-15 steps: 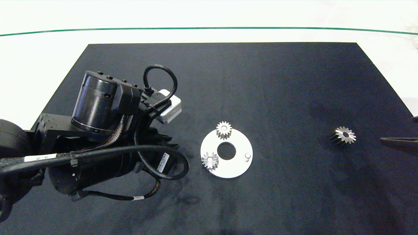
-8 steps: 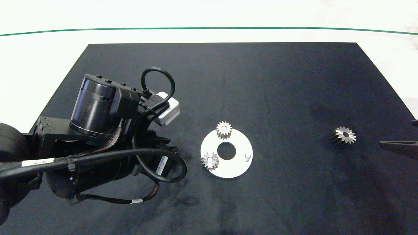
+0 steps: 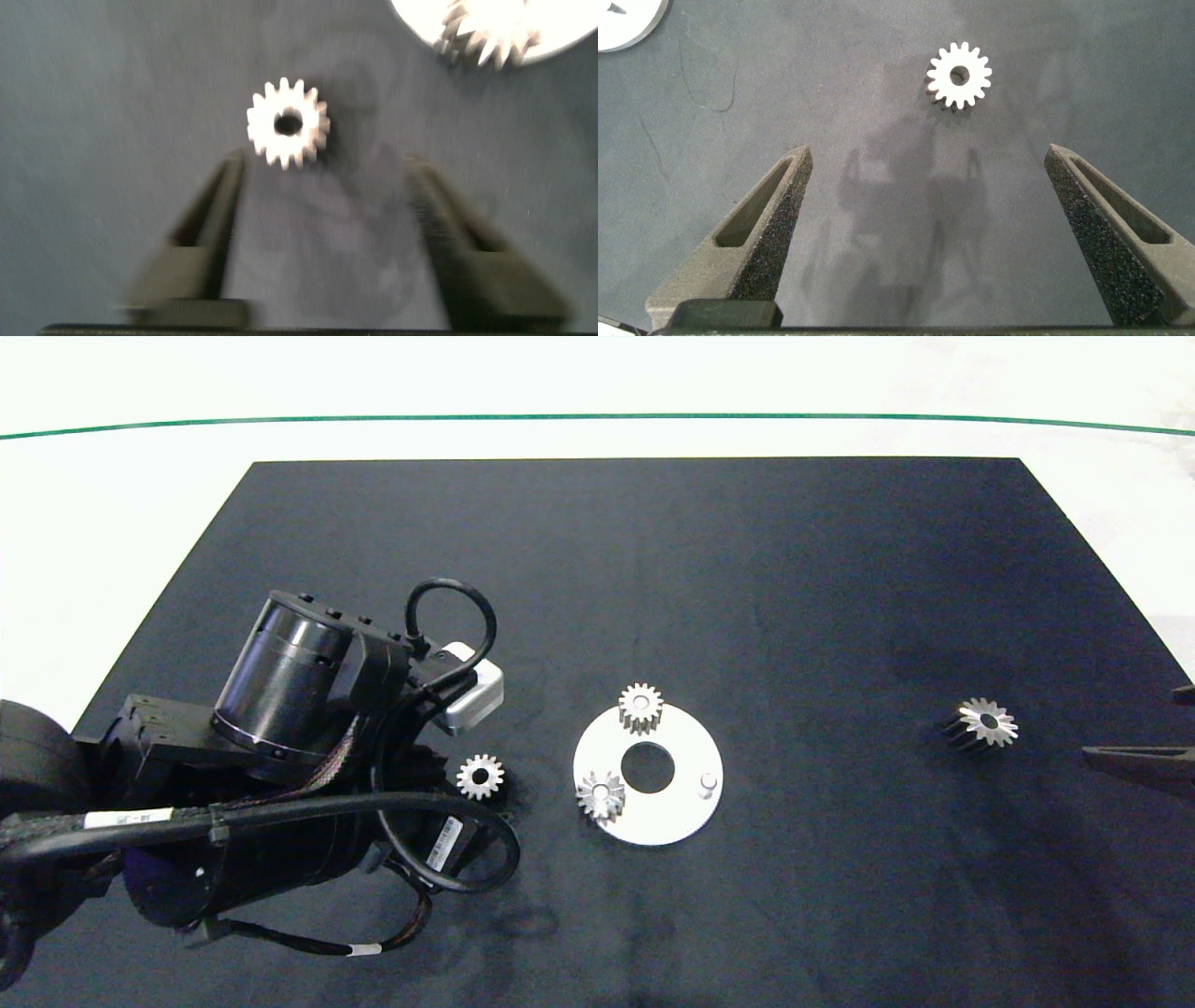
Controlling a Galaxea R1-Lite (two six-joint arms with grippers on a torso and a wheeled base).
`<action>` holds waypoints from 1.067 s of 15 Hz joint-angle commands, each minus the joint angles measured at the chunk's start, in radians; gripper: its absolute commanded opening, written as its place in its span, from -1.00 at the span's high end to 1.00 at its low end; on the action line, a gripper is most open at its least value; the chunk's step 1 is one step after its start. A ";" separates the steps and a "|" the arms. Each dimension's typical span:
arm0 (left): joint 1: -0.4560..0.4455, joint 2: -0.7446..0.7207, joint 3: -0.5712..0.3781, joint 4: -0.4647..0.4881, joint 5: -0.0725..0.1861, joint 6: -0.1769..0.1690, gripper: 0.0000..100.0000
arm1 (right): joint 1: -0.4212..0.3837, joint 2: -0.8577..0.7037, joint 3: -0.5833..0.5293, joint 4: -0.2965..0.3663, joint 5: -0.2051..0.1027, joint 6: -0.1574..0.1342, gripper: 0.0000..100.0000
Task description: Remove an incorrectly installed larger gear and replace it with the correct smaller gear
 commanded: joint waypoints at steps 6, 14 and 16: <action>0.035 0.086 -0.044 -0.005 0.002 -0.056 -1.00 | -0.017 0.003 0.011 0.001 0.020 -0.003 -1.00; 0.075 0.132 -0.067 -0.007 0.002 -0.073 -1.00 | -0.024 0.003 0.011 0.000 0.022 -0.005 -1.00; 0.075 0.143 -0.067 -0.013 0.002 -0.074 -1.00 | -0.024 0.003 0.012 0.000 0.022 -0.005 -1.00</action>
